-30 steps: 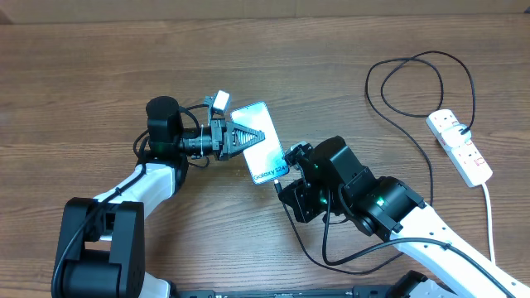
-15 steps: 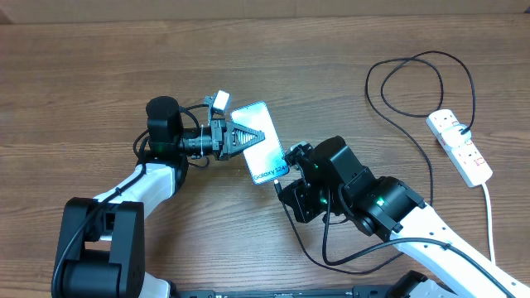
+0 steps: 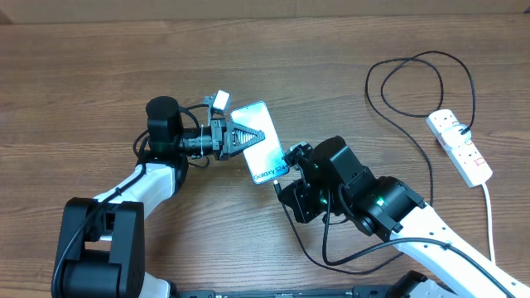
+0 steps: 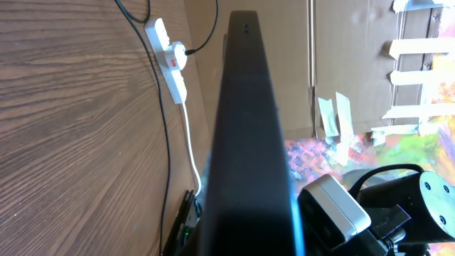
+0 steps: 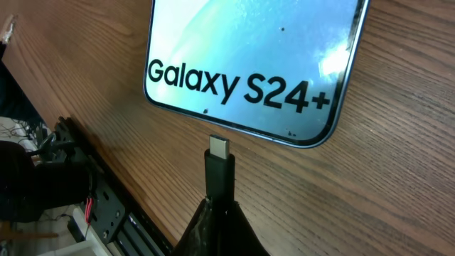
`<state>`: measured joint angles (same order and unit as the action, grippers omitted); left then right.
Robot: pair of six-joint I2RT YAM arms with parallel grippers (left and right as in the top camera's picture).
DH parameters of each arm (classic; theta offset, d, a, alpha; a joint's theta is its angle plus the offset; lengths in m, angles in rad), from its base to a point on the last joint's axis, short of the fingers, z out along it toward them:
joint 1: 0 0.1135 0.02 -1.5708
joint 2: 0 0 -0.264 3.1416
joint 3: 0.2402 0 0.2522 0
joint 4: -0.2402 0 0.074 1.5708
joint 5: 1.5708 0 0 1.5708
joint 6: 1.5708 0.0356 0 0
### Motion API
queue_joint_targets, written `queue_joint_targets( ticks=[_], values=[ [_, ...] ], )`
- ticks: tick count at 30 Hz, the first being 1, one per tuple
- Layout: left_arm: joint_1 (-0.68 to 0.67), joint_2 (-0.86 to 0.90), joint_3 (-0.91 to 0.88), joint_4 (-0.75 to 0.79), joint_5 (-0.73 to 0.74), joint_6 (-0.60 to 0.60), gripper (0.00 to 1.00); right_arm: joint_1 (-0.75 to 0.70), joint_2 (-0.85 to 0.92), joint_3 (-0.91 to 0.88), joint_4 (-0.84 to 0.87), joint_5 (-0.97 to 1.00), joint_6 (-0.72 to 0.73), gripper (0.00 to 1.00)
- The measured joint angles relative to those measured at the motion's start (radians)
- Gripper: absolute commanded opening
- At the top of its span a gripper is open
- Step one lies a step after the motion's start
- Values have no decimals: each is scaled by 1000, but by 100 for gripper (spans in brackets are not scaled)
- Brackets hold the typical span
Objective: Plug charger to phone and switch on socket
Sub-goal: 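Align the plug with the phone's port and push it in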
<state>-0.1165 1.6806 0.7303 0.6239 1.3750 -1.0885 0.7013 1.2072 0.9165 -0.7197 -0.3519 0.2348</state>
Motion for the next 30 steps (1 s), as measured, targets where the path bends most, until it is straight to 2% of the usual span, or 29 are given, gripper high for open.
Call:
queue_joint_targets(
  ticks=[30],
  values=[
    [0, 0, 0, 0, 0, 27, 4, 0, 34, 0, 21, -9, 0, 4]
  ],
)
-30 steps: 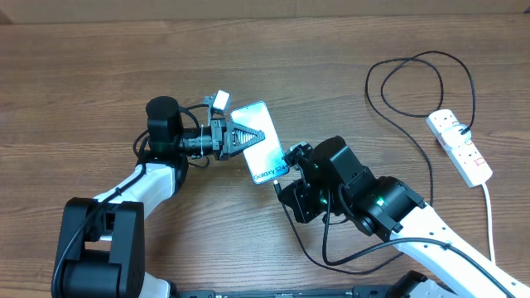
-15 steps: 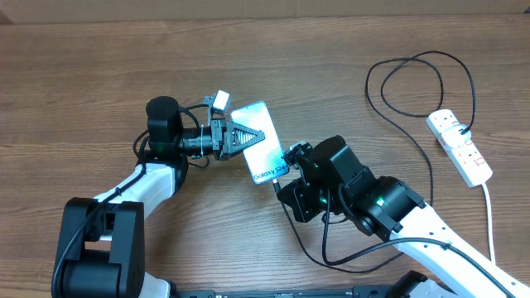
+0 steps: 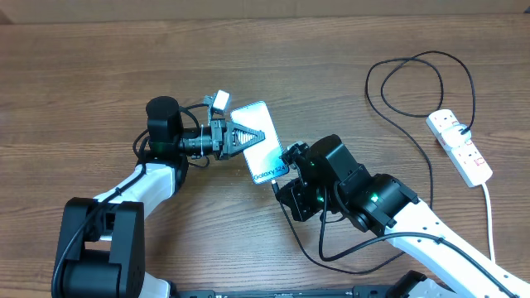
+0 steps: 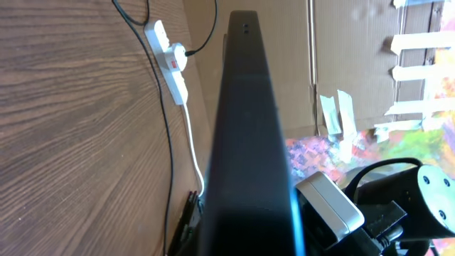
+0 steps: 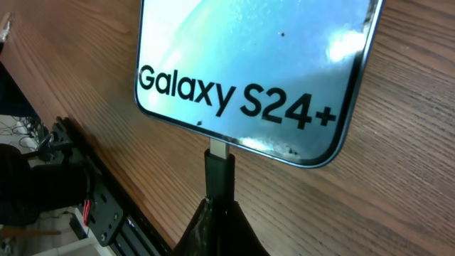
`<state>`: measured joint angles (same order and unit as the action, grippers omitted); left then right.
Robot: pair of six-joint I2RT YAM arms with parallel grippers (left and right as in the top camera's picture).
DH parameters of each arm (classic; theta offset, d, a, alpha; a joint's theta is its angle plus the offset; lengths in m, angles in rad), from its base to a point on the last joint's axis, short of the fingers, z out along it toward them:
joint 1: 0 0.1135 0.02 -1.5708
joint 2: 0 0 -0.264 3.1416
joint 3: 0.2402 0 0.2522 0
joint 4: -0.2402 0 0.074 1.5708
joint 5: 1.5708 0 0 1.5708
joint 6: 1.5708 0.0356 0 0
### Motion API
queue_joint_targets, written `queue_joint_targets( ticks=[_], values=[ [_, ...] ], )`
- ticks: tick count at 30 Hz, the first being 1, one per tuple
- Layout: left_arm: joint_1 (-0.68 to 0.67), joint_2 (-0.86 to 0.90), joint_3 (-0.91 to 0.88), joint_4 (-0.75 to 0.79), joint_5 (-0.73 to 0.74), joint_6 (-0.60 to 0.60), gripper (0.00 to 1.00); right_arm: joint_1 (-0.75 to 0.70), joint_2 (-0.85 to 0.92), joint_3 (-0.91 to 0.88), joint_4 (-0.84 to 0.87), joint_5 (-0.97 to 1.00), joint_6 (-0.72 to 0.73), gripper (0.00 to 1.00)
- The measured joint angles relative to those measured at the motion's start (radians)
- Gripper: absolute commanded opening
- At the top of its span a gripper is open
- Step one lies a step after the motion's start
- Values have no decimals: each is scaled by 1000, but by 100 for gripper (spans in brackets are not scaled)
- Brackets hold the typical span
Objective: Plug charger to phone and switch on socket
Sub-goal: 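Align the plug with the phone's port and push it in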
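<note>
The phone (image 3: 258, 141) reads "Galaxy S24+" (image 5: 234, 92) on its screen. My left gripper (image 3: 240, 136) is shut on its upper half; in the left wrist view the phone's dark edge (image 4: 245, 135) fills the middle. My right gripper (image 5: 219, 213) is shut on the black charger plug (image 5: 220, 178). The plug's metal tip meets the phone's bottom edge; how deep it sits I cannot tell. The black cable (image 3: 414, 83) loops back to the white socket strip (image 3: 460, 146) at the right.
The strip's white lead (image 3: 490, 219) runs to the front right edge of the wooden table (image 3: 83, 74). The black cable trails under my right arm (image 3: 389, 207). A rail (image 5: 99, 206) lines the table's front.
The plug's tip stood a small gap short of the phone's bottom edge; now it touches that edge. My right gripper has shifted slightly toward the phone. The left gripper holds as before.
</note>
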<state>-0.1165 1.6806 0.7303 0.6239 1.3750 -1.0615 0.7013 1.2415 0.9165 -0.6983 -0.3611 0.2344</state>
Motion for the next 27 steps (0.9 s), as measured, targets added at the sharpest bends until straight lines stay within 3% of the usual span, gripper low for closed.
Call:
queue_joint_targets(
  ticks=[11, 27],
  values=[
    [0, 0, 0, 0, 0, 68, 4, 0, 0, 0, -9, -2, 0, 4],
    [0, 0, 0, 0, 0, 70, 4, 0, 0, 0, 4, -2, 0, 4]
  ],
)
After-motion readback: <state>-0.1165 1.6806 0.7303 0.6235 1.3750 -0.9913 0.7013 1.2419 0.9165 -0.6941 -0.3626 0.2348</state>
